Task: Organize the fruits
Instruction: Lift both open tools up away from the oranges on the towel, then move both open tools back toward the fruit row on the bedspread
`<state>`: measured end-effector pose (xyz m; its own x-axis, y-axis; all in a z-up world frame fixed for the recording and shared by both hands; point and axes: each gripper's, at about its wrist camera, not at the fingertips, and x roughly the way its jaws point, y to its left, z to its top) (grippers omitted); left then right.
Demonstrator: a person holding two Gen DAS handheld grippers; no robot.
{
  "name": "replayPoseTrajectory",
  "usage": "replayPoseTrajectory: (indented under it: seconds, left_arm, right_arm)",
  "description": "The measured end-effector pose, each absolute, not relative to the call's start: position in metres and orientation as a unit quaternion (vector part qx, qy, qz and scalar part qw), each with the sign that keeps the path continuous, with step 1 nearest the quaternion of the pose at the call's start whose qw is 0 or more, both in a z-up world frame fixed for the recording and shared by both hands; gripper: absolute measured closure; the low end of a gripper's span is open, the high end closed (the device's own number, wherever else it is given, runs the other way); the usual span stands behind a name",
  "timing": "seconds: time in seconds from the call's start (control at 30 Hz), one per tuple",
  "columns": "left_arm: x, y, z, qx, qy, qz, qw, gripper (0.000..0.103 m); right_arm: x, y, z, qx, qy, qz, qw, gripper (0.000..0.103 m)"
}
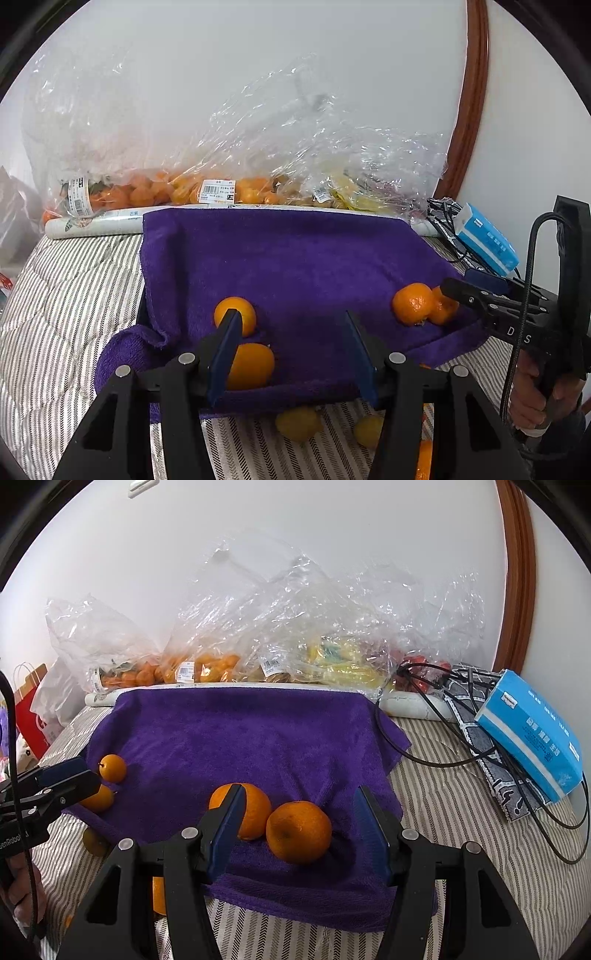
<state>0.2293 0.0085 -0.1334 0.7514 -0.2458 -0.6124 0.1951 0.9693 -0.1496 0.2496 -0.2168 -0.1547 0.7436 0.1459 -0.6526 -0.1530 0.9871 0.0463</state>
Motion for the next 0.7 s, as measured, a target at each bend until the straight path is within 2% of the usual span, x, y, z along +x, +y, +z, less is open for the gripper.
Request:
replayPoseTrajectory:
  seconds: [0.47, 0.7]
  left_arm:
    - [0.212, 0.005, -0.134, -0.02, 0.322, -0.108, 0.94, 0.049]
    - [0.181, 0.019, -0.132, -0.02, 0.308, -0.096, 0.946, 0.049]
  right_arm:
    - [0.224, -0.212, -0.136, 0.026, 0.322, 0.107, 0.94, 0.043]
    - [0.187, -0.208, -0.131, 0.036, 0.339, 0.109, 0.934, 0.043]
